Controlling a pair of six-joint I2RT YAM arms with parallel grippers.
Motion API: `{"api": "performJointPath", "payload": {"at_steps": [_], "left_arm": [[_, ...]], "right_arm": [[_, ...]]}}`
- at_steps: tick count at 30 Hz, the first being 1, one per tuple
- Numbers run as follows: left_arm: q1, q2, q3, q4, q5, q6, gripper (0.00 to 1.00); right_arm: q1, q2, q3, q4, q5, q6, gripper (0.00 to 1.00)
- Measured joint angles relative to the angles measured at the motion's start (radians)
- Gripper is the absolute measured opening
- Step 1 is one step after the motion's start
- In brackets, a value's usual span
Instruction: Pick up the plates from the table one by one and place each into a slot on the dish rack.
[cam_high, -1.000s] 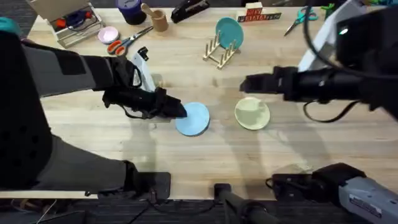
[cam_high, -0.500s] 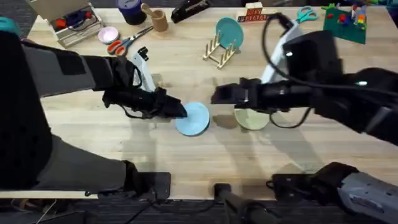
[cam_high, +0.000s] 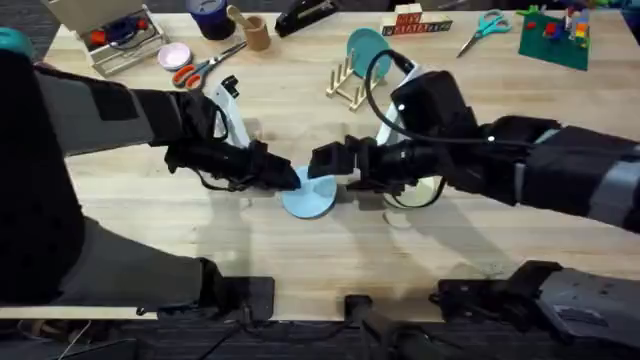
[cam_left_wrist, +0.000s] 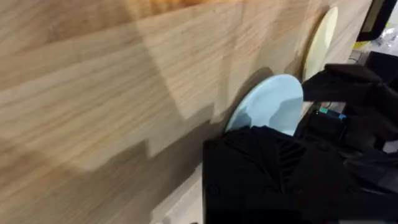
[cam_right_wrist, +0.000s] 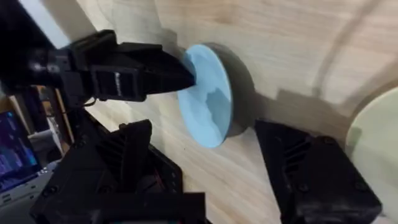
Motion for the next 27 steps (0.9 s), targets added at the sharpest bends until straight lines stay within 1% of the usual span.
{"api": "performJointPath", "payload": {"at_steps": [5,11,15,20,24,26,27], "left_arm": [[0.0,0.0,0.0,0.0,0.0,0.0,0.04],[0.0,0.0,0.0,0.0,0.0,0.0,0.04],[0.0,0.0,0.0,0.0,0.0,0.0,0.04],[0.0,0.0,0.0,0.0,0.0,0.0,0.04],[0.0,0.0,0.0,0.0,0.0,0.0,0.041],[0.0,0.0,0.0,0.0,0.0,0.0,0.041],[0.0,0.0,0.0,0.0,0.0,0.0,0.04]], "right_arm": [[0.035,0.032,0.0,0.011,0.011,0.072,0.996],[0.079,0.065,0.0,0.081,0.022,0.116,0.996],[0.088,0.087,-0.001,0.09,0.022,0.143,0.996],[0.103,0.119,-0.001,0.157,0.026,0.159,0.989],[0.112,0.124,-0.001,0.164,0.038,0.162,0.981],[0.112,0.125,-0.001,0.166,0.044,0.165,0.94],[0.112,0.127,-0.001,0.171,0.048,0.165,0.899]]}}
